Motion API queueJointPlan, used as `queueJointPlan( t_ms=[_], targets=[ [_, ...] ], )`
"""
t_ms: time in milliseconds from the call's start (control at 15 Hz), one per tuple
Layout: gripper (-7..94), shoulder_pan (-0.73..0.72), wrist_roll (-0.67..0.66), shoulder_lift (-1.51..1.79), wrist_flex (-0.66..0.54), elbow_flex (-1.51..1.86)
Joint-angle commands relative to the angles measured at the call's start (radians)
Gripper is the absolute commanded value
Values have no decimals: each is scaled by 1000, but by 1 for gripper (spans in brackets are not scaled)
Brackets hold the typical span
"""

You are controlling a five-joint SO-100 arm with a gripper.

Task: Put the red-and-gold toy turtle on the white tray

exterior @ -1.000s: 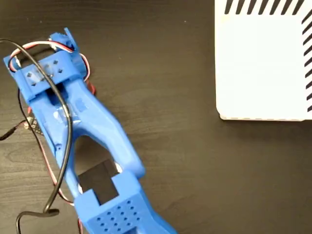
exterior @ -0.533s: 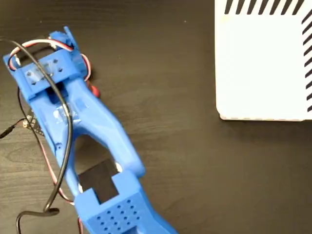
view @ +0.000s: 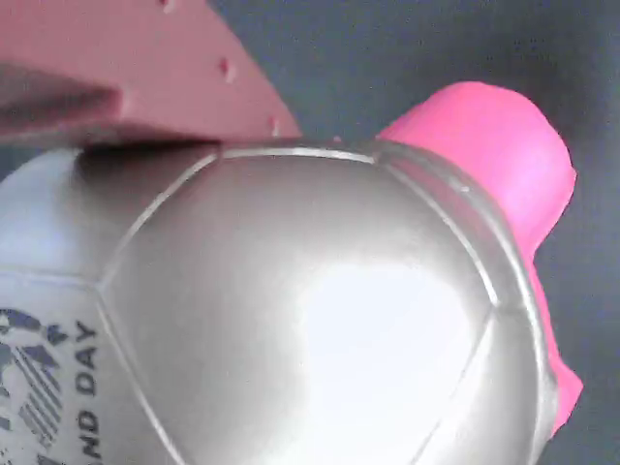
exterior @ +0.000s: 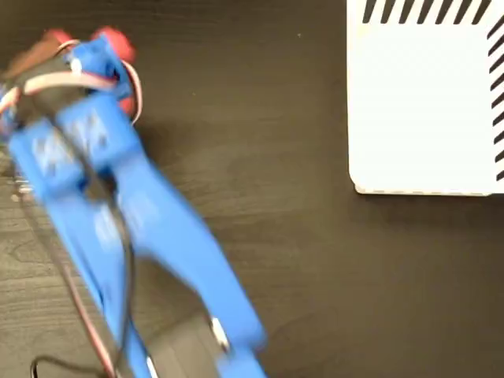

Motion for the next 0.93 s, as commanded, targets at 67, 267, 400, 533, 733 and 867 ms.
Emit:
queueJointPlan(
  t_ms=[67,267,400,533,733,867],
  targets=[
    [0,6,106,261,-40,51],
    [0,189,161,354,-6,52],
    [0,359,153,387,54,35],
    [0,518,114,370,150,-23],
    [0,727,94,192,198,-169],
    [0,819,147,15,206,-327]
  ],
)
